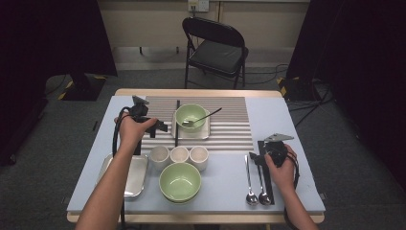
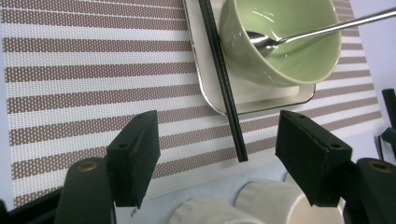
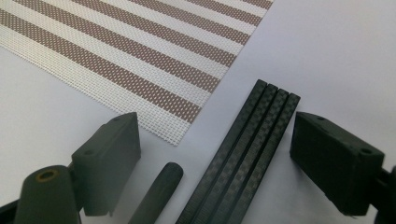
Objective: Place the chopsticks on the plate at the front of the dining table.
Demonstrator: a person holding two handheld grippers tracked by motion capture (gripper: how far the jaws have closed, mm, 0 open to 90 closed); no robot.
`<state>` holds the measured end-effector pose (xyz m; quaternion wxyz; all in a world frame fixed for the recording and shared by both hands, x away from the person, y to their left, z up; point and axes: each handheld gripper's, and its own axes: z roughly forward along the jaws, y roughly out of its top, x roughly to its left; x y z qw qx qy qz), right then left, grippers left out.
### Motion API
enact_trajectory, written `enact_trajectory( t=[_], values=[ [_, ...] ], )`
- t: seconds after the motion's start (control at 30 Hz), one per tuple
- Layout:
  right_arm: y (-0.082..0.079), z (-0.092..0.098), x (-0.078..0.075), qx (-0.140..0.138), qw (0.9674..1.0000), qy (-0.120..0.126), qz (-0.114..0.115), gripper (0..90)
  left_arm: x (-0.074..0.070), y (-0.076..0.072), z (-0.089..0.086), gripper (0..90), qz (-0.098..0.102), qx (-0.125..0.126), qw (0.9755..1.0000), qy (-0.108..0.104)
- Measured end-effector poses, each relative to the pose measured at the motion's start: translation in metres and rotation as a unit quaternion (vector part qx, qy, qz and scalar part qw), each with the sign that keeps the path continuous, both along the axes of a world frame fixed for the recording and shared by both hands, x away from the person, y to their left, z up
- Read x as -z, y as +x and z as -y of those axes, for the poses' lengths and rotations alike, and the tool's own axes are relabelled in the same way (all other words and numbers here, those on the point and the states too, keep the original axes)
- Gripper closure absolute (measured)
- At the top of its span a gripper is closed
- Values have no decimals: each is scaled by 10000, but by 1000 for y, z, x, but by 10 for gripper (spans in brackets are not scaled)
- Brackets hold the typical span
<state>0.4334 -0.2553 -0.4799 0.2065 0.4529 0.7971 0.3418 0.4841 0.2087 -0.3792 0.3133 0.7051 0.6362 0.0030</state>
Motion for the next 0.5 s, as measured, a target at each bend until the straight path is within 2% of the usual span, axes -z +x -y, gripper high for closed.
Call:
enact_trajectory(
  t=[0.5],
  values=[
    [0, 0, 0, -3, 10000, 0, 1, 151, -6, -9, -2, 309, 22, 38, 9999, 134]
  ],
)
